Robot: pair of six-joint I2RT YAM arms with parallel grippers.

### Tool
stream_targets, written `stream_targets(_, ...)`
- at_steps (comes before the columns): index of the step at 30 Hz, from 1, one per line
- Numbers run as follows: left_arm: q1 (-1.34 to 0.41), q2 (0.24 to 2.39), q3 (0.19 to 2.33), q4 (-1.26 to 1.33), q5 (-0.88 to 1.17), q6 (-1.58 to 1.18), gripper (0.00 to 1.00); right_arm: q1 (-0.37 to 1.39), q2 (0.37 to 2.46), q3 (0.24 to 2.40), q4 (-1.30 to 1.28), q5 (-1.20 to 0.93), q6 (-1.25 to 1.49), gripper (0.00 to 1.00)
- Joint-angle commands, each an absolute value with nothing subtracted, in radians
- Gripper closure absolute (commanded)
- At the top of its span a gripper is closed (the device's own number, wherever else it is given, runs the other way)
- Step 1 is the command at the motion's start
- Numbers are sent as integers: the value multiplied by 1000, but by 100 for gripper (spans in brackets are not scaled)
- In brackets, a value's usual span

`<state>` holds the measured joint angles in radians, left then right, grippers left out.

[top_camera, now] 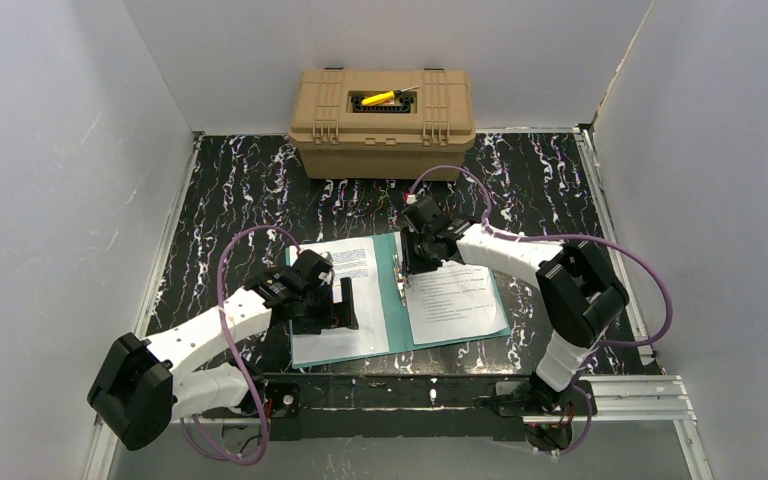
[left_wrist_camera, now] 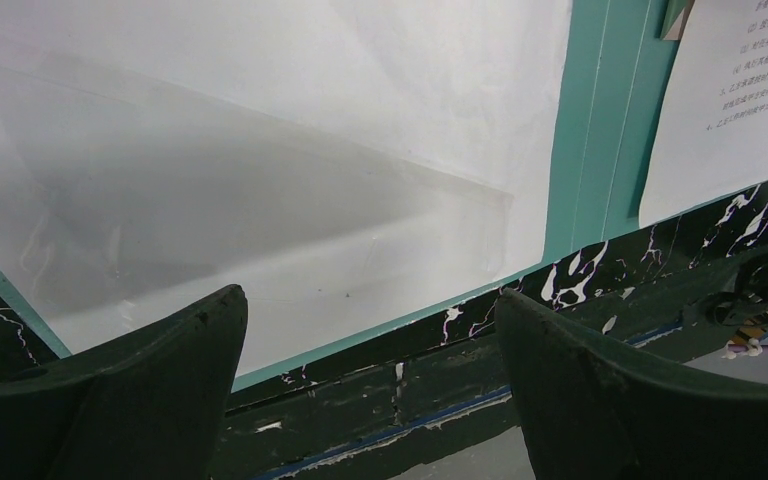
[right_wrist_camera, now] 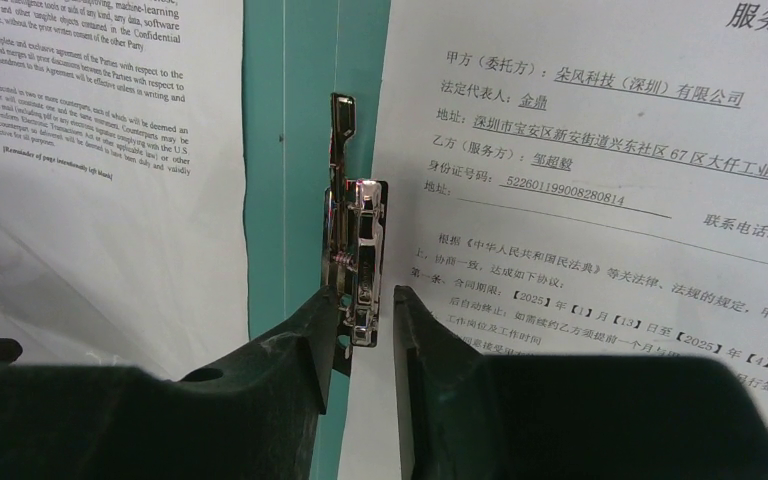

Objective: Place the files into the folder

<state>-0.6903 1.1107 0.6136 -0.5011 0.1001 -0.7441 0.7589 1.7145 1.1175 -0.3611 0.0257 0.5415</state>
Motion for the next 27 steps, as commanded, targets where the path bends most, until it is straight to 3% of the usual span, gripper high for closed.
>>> stream_targets(1,-696,1113,598,-499,83,-750,8,766,1737,1167,-335,55,548,66)
stream_targets(16,-698,1131,583,-474,87,-761,8,775,1767,1165,-327,52,548,76)
stream_targets(27,-698,1165,561,-427,84,-789,7,782,1760,1145,-321,43,550,92)
